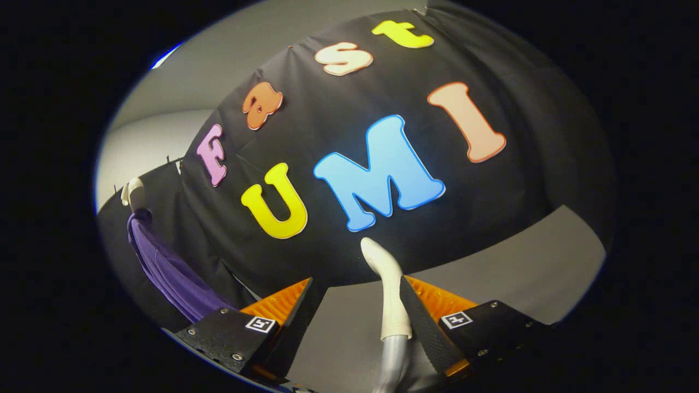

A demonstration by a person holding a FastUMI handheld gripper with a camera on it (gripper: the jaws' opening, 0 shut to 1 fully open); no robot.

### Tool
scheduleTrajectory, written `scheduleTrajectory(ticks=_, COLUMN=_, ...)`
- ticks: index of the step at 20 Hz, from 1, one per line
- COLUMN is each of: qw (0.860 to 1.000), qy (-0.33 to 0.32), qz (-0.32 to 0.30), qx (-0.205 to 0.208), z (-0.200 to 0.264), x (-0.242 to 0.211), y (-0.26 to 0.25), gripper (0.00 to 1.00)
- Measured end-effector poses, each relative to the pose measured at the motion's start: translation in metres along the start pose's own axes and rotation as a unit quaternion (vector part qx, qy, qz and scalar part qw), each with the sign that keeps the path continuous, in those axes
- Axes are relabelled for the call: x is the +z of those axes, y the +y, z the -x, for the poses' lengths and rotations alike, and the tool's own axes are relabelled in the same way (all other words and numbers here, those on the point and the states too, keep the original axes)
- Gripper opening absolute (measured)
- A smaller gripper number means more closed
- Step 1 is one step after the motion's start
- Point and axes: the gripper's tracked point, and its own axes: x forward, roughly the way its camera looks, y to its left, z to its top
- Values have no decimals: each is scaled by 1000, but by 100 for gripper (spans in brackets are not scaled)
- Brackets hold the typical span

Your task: Iron the clothes twice with a garment steamer, once on the left side and once on the right side.

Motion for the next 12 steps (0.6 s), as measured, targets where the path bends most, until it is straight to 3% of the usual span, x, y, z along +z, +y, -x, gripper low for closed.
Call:
scheduleTrajectory(ticks=4, qw=996, qy=46, qz=-71, qx=29, z=-22, x=-7, y=-14, gripper=93)
scheduleTrajectory(ticks=8, qw=989, qy=81, qz=-118, qx=29, z=-43, x=-13, y=-33, gripper=93)
scheduleTrajectory(ticks=12, qw=976, qy=123, qz=-172, qx=46, z=-59, x=-30, y=-39, gripper=93)
